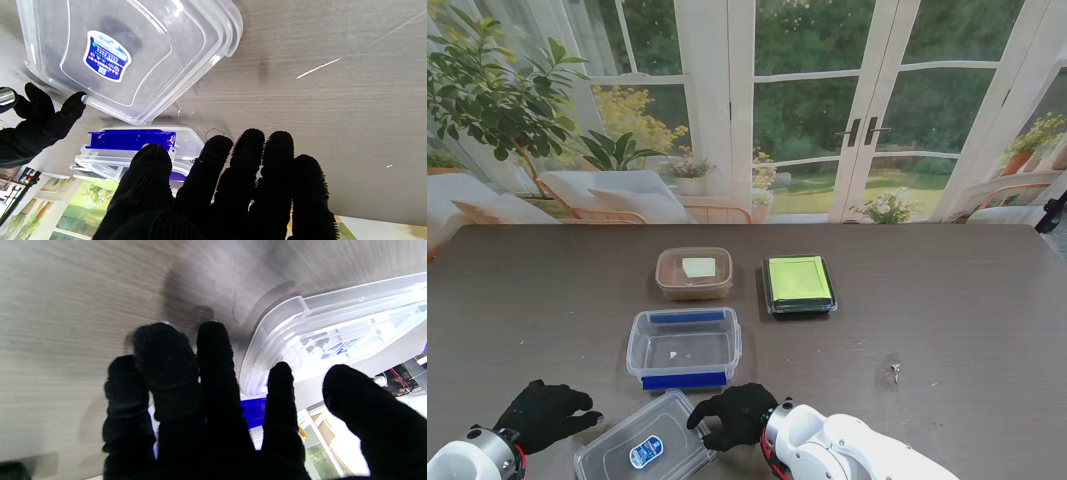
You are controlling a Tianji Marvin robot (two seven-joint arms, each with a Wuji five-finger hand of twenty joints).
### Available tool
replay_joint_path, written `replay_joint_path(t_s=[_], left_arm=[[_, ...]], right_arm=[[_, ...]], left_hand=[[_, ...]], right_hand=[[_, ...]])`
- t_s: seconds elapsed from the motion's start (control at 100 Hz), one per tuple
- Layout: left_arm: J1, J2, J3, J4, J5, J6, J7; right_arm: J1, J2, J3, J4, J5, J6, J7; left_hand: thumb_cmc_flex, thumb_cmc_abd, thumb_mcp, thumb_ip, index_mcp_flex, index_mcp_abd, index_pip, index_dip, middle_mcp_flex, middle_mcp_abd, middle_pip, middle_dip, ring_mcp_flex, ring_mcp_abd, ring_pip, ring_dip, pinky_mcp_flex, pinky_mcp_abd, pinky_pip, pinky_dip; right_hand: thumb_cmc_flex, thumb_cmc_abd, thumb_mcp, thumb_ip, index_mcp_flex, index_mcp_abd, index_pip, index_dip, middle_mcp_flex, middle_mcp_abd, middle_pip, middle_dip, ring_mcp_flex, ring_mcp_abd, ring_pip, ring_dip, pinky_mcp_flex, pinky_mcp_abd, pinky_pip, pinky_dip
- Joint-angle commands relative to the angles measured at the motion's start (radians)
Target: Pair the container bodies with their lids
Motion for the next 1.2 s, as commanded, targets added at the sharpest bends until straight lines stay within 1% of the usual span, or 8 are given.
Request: replay_joint_path(t_s=[0.0, 0.22, 0.41, 0.69, 0.77, 0.88, 0.99, 1.19], left_arm=[[0.019, -0.004, -0.001, -0.015, 0.003, 0.007, -0.025], [0.046, -0.005, 0.013, -0.035, 0.005, 0.032, -0.033], [0.065, -0.001, 0.039, -0.057, 0.014, 0.069, -0.064], [0.113, 0.001, 0.058, -0.100, 0.030, 0.130, -0.103], [0.132, 0.000, 0.057, -0.115, 0.042, 0.144, -0.110], [0.150, -0.002, 0.057, -0.122, 0.054, 0.160, -0.105], [0.149, -0.003, 0.062, -0.115, 0.068, 0.169, -0.101], [0.111, 0.004, 0.083, -0.078, 0.062, 0.180, -0.126]], right_arm=[[-0.021, 0.014, 0.004, 0.009, -0.007, 0.002, 0.027], [-0.057, 0.016, 0.050, 0.005, -0.002, 0.002, 0.033], [-0.079, 0.018, 0.081, 0.002, -0.001, -0.002, 0.038], [-0.095, 0.019, 0.103, 0.002, -0.001, -0.008, 0.040], [-0.099, 0.020, 0.108, -0.002, -0.002, -0.008, 0.042], [-0.105, 0.020, 0.114, -0.008, -0.002, -0.007, 0.045], [-0.107, 0.020, 0.116, -0.011, -0.002, -0.007, 0.045], [-0.112, 0.022, 0.122, -0.016, -0.003, -0.008, 0.051]], left_hand=[[0.024, 0.048, -0.021, 0.027, -0.003, -0.009, -0.003, 0.004, 0.008, 0.008, 0.001, -0.005, 0.002, 0.023, -0.009, -0.005, -0.013, 0.004, -0.011, -0.007], [0.023, 0.049, -0.021, 0.027, 0.003, -0.006, 0.001, 0.005, 0.015, 0.011, 0.007, -0.003, 0.011, 0.027, 0.001, -0.001, -0.004, 0.005, -0.002, -0.002], [0.019, 0.052, -0.023, 0.026, 0.027, -0.005, 0.020, 0.017, 0.024, 0.011, 0.016, 0.004, 0.024, 0.027, 0.019, 0.007, 0.010, 0.007, 0.015, 0.006], [0.020, 0.057, -0.023, 0.026, 0.075, -0.001, 0.054, 0.042, 0.052, 0.012, 0.037, 0.017, 0.054, 0.034, 0.052, 0.018, 0.037, 0.015, 0.051, 0.018], [0.021, 0.059, -0.023, 0.025, 0.090, -0.001, 0.070, 0.055, 0.070, 0.014, 0.052, 0.029, 0.076, 0.035, 0.084, 0.030, 0.057, 0.017, 0.079, 0.027], [0.021, 0.059, -0.024, 0.025, 0.094, 0.009, 0.071, 0.057, 0.073, 0.019, 0.054, 0.032, 0.076, 0.041, 0.090, 0.031, 0.056, 0.022, 0.083, 0.026], [0.020, 0.060, -0.024, 0.024, 0.091, 0.013, 0.064, 0.054, 0.068, 0.021, 0.050, 0.030, 0.071, 0.041, 0.087, 0.028, 0.050, 0.022, 0.080, 0.023], [0.019, 0.062, -0.024, 0.024, 0.087, 0.024, 0.046, 0.040, 0.063, 0.022, 0.044, 0.026, 0.065, 0.042, 0.080, 0.024, 0.044, 0.022, 0.075, 0.019]], right_hand=[[-0.026, 0.041, 0.004, 0.030, 0.041, 0.160, 0.056, 0.019, 0.010, -0.010, -0.001, 0.011, 0.040, -0.005, -0.007, -0.011, 0.215, -0.003, 0.035, -0.014], [-0.026, 0.040, 0.003, 0.030, 0.041, 0.169, 0.056, 0.019, 0.008, -0.008, -0.003, 0.009, 0.040, -0.001, -0.014, -0.011, 0.210, -0.001, 0.032, -0.014], [-0.024, 0.040, 0.003, 0.030, 0.045, 0.172, 0.058, 0.019, 0.009, -0.005, -0.002, 0.009, 0.040, 0.001, -0.017, -0.010, 0.208, -0.001, 0.032, -0.013], [-0.024, 0.041, 0.003, 0.030, 0.051, 0.177, 0.060, 0.020, 0.009, -0.004, -0.003, 0.008, 0.040, 0.000, -0.020, -0.009, 0.207, 0.001, 0.031, -0.012], [-0.024, 0.041, 0.003, 0.029, 0.050, 0.177, 0.061, 0.020, 0.009, -0.004, -0.003, 0.008, 0.040, 0.003, -0.020, -0.009, 0.207, 0.001, 0.031, -0.012], [-0.023, 0.041, 0.003, 0.030, 0.049, 0.179, 0.061, 0.020, 0.008, -0.003, -0.003, 0.008, 0.040, 0.000, -0.020, -0.008, 0.206, 0.001, 0.030, -0.012], [-0.023, 0.041, 0.003, 0.029, 0.047, 0.180, 0.061, 0.020, 0.008, -0.003, -0.003, 0.008, 0.039, 0.002, -0.021, -0.009, 0.206, 0.000, 0.030, -0.011], [-0.024, 0.042, 0.002, 0.029, 0.046, 0.181, 0.062, 0.021, 0.008, -0.004, -0.003, 0.008, 0.040, 0.003, -0.022, -0.009, 0.206, 0.000, 0.031, -0.011]])
